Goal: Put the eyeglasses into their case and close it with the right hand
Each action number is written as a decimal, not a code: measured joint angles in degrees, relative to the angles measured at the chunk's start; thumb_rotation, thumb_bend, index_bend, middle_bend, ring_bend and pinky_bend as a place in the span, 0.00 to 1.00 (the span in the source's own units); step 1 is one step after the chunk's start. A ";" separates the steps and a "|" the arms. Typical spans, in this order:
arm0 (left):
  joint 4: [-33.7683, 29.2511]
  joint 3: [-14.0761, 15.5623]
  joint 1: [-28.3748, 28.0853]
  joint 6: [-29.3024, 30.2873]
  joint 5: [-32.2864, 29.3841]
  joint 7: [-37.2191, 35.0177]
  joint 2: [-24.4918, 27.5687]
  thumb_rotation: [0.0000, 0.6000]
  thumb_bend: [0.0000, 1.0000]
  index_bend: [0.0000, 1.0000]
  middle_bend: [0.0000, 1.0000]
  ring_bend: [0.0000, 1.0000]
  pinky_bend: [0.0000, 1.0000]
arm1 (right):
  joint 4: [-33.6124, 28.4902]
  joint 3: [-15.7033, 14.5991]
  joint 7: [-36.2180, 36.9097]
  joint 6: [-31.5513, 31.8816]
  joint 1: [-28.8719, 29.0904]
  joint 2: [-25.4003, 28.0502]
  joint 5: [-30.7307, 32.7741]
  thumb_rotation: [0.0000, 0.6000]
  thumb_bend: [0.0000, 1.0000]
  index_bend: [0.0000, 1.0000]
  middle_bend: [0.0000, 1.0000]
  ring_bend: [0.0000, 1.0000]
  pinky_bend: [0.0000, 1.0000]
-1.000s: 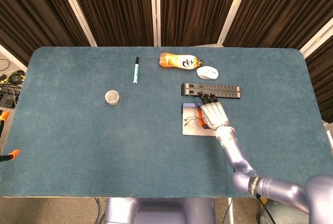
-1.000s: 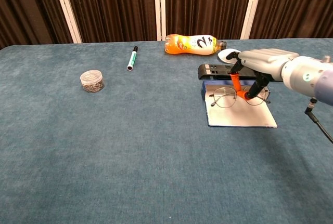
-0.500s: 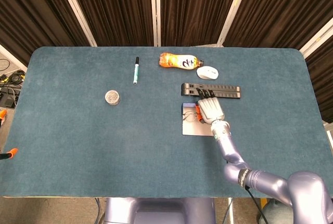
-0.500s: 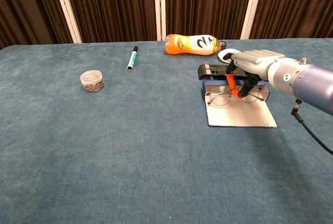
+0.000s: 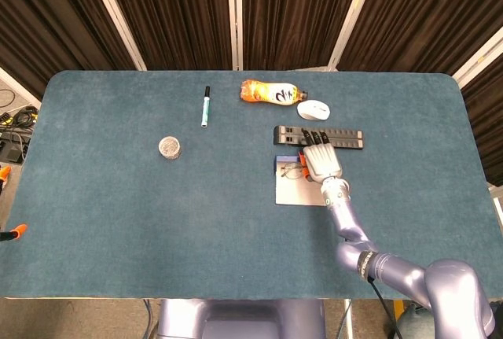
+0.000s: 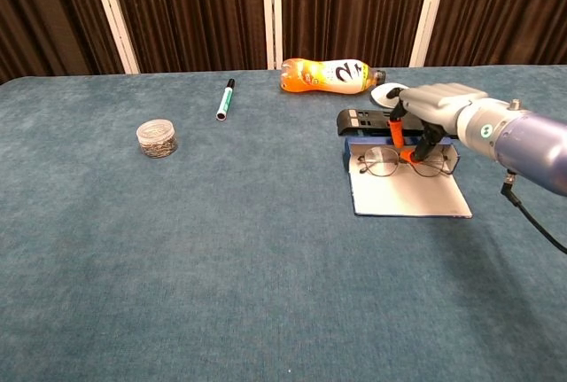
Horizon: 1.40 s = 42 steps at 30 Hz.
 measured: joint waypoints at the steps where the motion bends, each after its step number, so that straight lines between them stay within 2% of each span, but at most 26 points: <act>1: 0.01 0.02 -0.04 -0.08 -0.07 0.07 -0.03 1.00 0.00 0.00 0.00 0.00 0.00 | -0.02 0.13 0.47 0.52 -0.14 0.00 -0.41 1.00 0.16 0.06 0.00 0.00 0.00; 5: 0.05 0.07 -0.18 -0.19 -0.18 0.34 -0.12 1.00 0.00 0.00 0.00 0.00 0.00 | -1.24 0.45 1.65 1.82 -0.92 0.71 -1.70 1.00 0.13 0.00 0.00 0.00 0.00; 9: 0.14 0.10 -0.26 -0.29 -0.32 0.42 -0.19 1.00 0.00 0.00 0.00 0.00 0.00 | -3.42 0.14 2.19 2.21 -1.75 2.24 -2.89 1.00 0.11 0.00 0.00 0.00 0.00; 12: 0.15 0.13 -0.35 -0.31 -0.34 0.68 -0.31 1.00 0.00 0.00 0.00 0.00 0.00 | -4.94 -0.52 2.34 2.29 -2.37 3.32 -3.92 1.00 0.07 0.00 0.00 0.00 0.00; 16: 0.04 0.21 -0.45 -0.33 -0.38 1.08 -0.47 1.00 0.00 0.00 0.00 0.00 0.00 | -4.82 -0.98 2.06 1.81 -2.47 3.00 -4.19 1.00 0.05 0.00 0.00 0.00 0.00; 31: 0.63 0.00 -0.78 -0.92 -1.61 1.27 -0.74 1.00 0.00 0.00 0.00 0.00 0.00 | 4.89 -1.05 2.00 -0.58 -0.97 -2.62 -4.75 1.00 0.05 0.00 0.00 0.00 0.00; 42: 1.38 -0.33 -1.23 -1.92 -3.41 1.63 -1.11 1.00 0.00 0.00 0.00 0.00 0.00 | 12.88 1.59 4.18 -3.62 1.07 -5.35 -4.15 1.00 0.05 0.00 0.00 0.00 0.00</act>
